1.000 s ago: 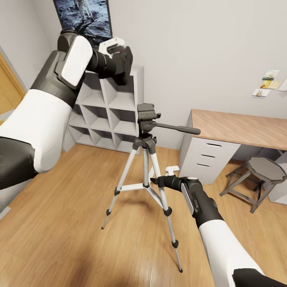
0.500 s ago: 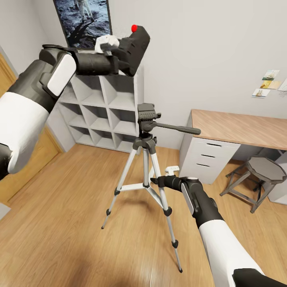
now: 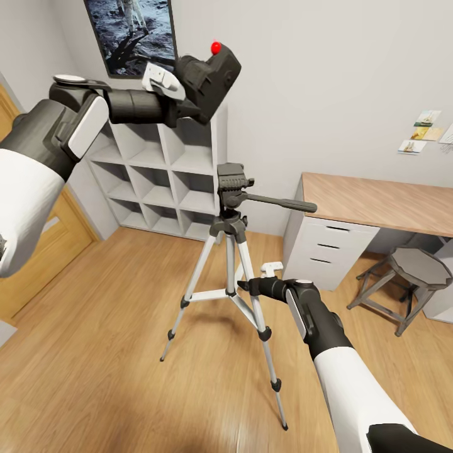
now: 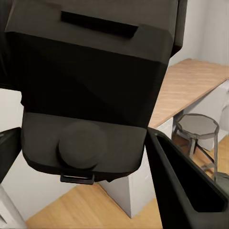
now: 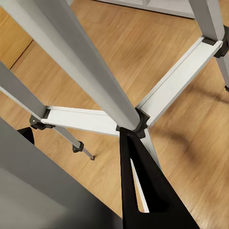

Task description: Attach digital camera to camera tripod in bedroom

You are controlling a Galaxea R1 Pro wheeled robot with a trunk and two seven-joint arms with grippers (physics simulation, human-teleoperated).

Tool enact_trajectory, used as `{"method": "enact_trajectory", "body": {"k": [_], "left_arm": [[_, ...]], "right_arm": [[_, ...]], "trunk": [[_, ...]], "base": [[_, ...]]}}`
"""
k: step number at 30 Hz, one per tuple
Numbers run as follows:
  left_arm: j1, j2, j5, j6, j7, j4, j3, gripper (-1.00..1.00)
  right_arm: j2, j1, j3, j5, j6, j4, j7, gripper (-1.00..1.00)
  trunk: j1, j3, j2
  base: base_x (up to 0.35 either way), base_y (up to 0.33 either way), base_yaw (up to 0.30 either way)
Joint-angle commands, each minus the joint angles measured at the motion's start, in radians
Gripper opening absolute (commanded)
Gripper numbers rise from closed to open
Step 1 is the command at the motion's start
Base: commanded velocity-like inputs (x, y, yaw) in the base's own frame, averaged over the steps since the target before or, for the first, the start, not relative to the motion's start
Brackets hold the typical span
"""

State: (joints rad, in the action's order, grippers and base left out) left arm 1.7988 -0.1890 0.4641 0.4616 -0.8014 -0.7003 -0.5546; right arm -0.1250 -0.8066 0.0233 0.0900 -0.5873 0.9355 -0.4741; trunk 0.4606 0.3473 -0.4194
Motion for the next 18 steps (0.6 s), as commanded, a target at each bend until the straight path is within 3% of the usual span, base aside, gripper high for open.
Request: {"method": "enact_trajectory", "body": {"k": [1,5,8,10,13,16,18], "left_arm": [[0.001,-0.002,0.012,0.007,-0.004,0.002,-0.004,-1.00],[0.001,-0.004,0.003,0.005,-0.087,0.035,-0.016,-1.00],[0.002,0.001,-0.045,0.006,-0.211,0.104,-0.034,-1.00],[0.006,0.010,-0.109,0.006,-0.275,0.141,-0.039,-1.00],[0.025,0.032,-0.246,0.011,-0.380,0.176,-0.042,-1.00],[0.061,0.041,-0.306,0.021,-0.461,0.188,-0.043,-1.00],[0.077,0.039,-0.327,0.024,-0.494,0.191,-0.044,-1.00]], "right_arm": [[-0.001,0.000,0.003,0.015,-0.004,0.000,-0.008,-1.00],[-0.001,0.000,0.003,0.015,-0.004,0.000,-0.008,-1.00],[-0.001,0.000,0.003,0.015,-0.003,0.000,-0.008,-1.00],[-0.001,0.000,0.003,0.016,-0.003,0.000,-0.008,-1.00],[-0.001,0.000,0.004,0.016,-0.001,-0.001,-0.008,-1.00],[-0.001,0.000,0.004,0.016,0.000,-0.001,-0.007,-1.00],[-0.001,0.000,0.004,0.016,0.001,-0.001,-0.006,-1.00]], "trunk": [[0.001,0.002,-0.001],[0.001,0.002,-0.001],[0.001,0.002,-0.001],[0.001,0.002,-0.001],[0.001,0.002,-0.001],[0.001,0.002,-0.001],[0.001,0.002,-0.001]], "base": [[0.000,0.000,0.000],[0.000,0.000,0.000],[0.000,0.000,0.000],[0.000,0.000,0.000],[0.000,0.000,0.000],[0.000,0.000,0.000],[0.000,0.000,0.000]]}}
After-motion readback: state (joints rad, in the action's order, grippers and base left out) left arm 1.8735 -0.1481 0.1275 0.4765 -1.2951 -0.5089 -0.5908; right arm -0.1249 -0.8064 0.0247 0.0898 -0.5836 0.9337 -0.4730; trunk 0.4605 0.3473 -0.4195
